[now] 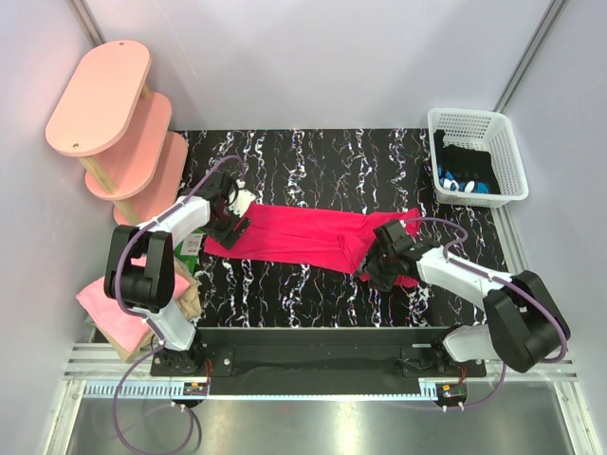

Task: Fold and stack the t-shirts
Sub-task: Fold the other side of the tshirt into a rectangle

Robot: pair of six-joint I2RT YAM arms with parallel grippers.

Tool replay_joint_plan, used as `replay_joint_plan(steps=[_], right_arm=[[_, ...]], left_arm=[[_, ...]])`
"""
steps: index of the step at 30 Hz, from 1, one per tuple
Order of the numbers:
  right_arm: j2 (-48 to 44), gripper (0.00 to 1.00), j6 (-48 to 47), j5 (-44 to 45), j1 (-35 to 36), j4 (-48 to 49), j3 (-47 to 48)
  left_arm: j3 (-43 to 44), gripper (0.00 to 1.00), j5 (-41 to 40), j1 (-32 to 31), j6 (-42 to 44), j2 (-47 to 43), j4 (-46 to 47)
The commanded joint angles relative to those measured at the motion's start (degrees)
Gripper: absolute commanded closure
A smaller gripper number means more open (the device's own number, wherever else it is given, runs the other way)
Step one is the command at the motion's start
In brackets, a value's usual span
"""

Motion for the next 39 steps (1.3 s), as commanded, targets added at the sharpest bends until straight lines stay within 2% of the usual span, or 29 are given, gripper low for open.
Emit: replay_joint_plan(steps=[1,5,8,9,10,11,13,22,31,39], right_arm=[[1.7,0.43,0.1,2.8,0.3,1.2,2.4],[1.7,0.48,0.2,3.6,0.3,1.8,1.6],[1.6,0.56,0.2,5.2,0.2,1.7,1.6],[1.6,0.62,0.2,5.4,0.2,1.7,1.8],[1.3,0.77,0.2,5.7,0.2,1.7,2.1],[1.2,0.84,0.3,6.0,0.1,1.5,2.4],[0.7,0.90,0.1,6.2,0.0,1.2,3.1],[-0.9,0.96,-2.7,8.9,-1.0,-2.4,6.1],[-3.5,0.97,-11.1,14.8,-6.9,-10.3,16.9],[3.7,0.98,-15.3,14.0,-11.0,-10.8,24.9]], left_arm=[[1.7,0.29,-0.4,0.5,0.7,0.0,0.9],[1.5,0.29,-0.3,0.7,1.0,-0.1,0.9],[1.2,0.29,-0.1,0.9,1.0,-0.2,1.0],[1.1,0.29,-0.1,0.9,0.9,-0.1,1.1],[1.0,0.29,-0.1,0.9,0.9,-0.2,1.0],[0.7,0.29,-0.1,0.9,0.9,-0.2,1.1],[0.6,0.30,0.0,1.1,1.0,-0.3,1.1],[-0.1,0.30,0.1,1.8,1.3,-1.0,1.1],[-0.5,0.30,0.4,2.0,1.3,-1.2,1.1],[-0.8,0.30,0.2,2.2,1.5,-2.0,1.1]])
